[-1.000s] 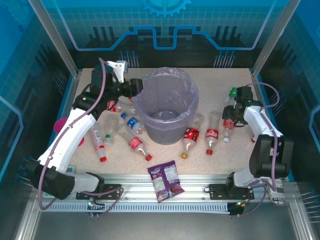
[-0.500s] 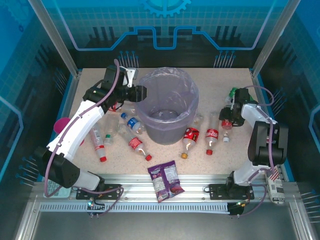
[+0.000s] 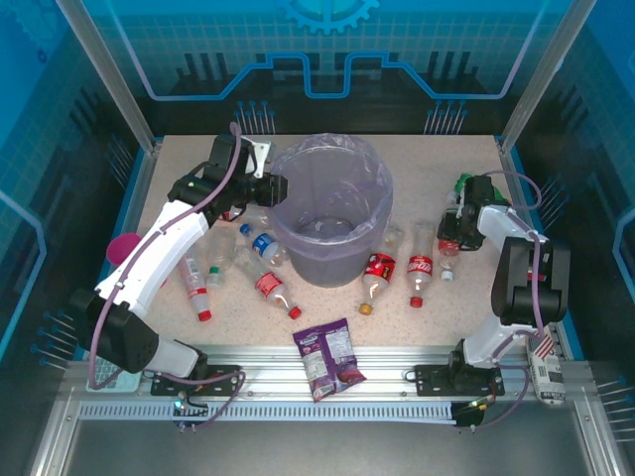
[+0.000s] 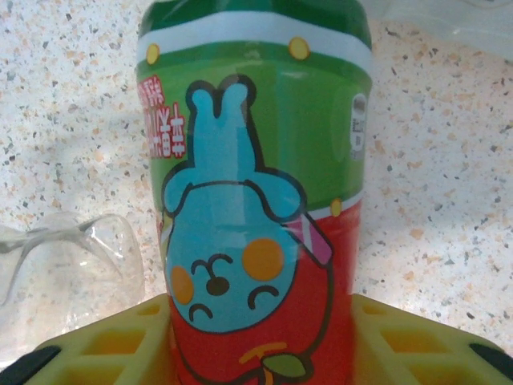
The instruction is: Put the plastic bottles in the bin
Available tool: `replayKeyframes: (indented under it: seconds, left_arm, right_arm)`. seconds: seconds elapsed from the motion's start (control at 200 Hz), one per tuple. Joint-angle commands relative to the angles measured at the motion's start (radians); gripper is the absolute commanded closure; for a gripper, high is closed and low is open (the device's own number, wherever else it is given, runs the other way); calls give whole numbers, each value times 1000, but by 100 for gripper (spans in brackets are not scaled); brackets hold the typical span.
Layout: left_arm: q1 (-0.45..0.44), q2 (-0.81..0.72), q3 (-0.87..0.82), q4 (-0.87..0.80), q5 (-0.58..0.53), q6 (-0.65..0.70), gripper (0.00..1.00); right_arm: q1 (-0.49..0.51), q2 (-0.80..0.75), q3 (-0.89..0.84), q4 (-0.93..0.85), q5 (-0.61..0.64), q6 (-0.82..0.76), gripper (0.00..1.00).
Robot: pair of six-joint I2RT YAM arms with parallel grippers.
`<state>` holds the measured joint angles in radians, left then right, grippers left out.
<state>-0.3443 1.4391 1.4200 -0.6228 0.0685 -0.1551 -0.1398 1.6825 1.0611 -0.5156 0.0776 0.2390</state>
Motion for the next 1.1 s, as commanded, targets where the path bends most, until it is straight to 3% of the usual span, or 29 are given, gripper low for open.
replayKeyframes:
  seconds: [0.0, 0.3, 0.455, 0.595, 0.79, 0.956, 1.096]
  left_arm:
    - [-2, -8, -13, 3, -21, 5, 60]
    - [14, -13, -35, 32, 3, -19, 62]
    - [16, -13, -43, 38, 11, -20, 63]
    - [19, -8, -47, 35, 14, -17, 64]
    - [19, -9, -62, 59, 38, -31, 66]
    - [19, -11, -66, 69, 60, -43, 66]
    - [20, -21, -71, 73, 55, -45, 66]
  right_arm:
    - [-8, -58, 17, -51, 10, -11, 57]
    - [70, -289, 137, -199, 8, -38, 59]
    - [161, -491, 249, -186, -75, -26, 61]
    - [287, -557, 391, -171, -111, -41, 62]
    - [484, -492, 553, -108, -154, -51, 63]
    - [637, -329, 668, -66, -194, -62, 63]
    - [711, -188, 740, -71, -208, -67, 63]
